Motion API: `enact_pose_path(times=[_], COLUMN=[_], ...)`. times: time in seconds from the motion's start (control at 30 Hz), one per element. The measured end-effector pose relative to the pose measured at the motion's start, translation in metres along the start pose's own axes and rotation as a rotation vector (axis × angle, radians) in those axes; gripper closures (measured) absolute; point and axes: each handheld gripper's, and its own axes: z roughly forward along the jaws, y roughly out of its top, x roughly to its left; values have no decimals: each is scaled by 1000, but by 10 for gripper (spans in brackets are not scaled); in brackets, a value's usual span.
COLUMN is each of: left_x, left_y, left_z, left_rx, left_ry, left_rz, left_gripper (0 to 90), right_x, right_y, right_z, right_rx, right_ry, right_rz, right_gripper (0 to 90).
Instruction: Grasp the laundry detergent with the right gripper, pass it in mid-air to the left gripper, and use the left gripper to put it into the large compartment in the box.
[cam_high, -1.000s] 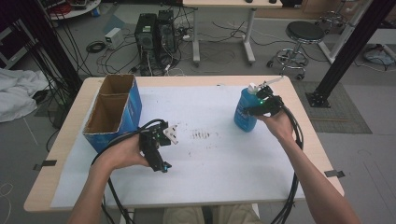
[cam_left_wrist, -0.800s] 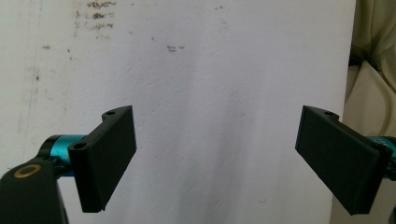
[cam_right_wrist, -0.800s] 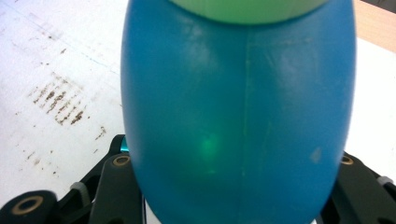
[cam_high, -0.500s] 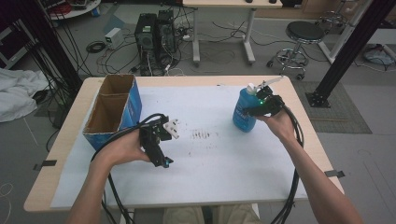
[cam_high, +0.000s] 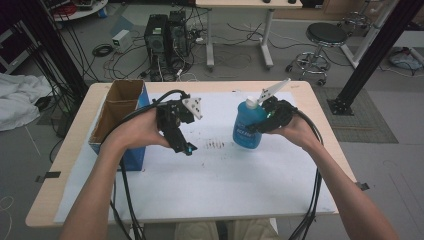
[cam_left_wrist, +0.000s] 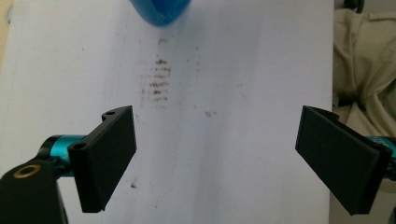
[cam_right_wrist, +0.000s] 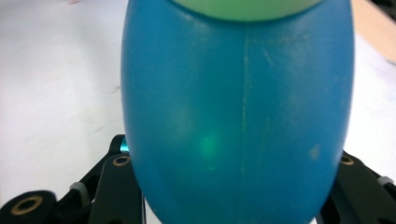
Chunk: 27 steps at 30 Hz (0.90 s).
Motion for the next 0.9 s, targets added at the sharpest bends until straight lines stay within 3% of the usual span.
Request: enact_pose_path(times=[0.03,0.07,0.4,0.47,0.5,0.7,0.9], left_x=[2,6,19,19,19,17,14], left_y=[4,13,44,46,51,62,68], left_z=[-1,-2,13,15,20,28,37], left_rx=[-10,-14,27,29,38,34,43], left_ry=[-2,-3,-49,-55,-65,-76,-83], left_rz=[0,7,24,23,30,40,51], left_gripper=[124,124,124,124,124,124,125], right_x=[0,8,36,36,42,48,51], right_y=[0,3,17,17,21,26,29], right_z=[0,3,14,14,16,23,27], right_rx=[0,9,36,36,28,24,22], right_ry=[0,47,151,151,181,221,235], right_rz=[0,-49,-230,-230,-262,-316,-317], right_gripper=[476,475,473,473,473,472,471])
